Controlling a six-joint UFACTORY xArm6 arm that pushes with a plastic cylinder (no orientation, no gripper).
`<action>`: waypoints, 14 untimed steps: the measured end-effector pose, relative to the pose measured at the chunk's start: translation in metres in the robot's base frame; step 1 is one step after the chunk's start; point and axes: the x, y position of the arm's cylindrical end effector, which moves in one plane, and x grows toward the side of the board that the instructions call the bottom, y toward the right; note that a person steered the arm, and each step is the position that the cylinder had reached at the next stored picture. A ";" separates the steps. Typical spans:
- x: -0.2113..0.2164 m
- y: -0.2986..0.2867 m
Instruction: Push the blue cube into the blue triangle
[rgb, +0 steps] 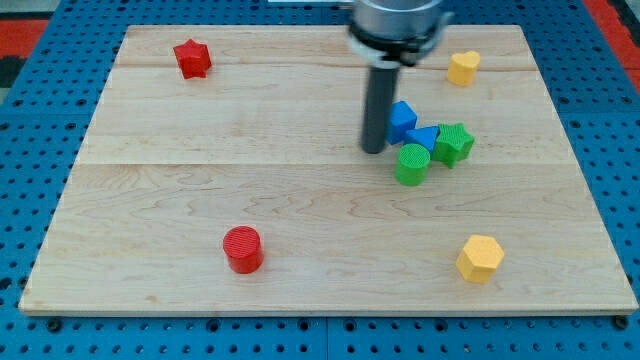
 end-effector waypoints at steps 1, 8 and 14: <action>-0.034 -0.026; -0.072 0.228; -0.148 0.202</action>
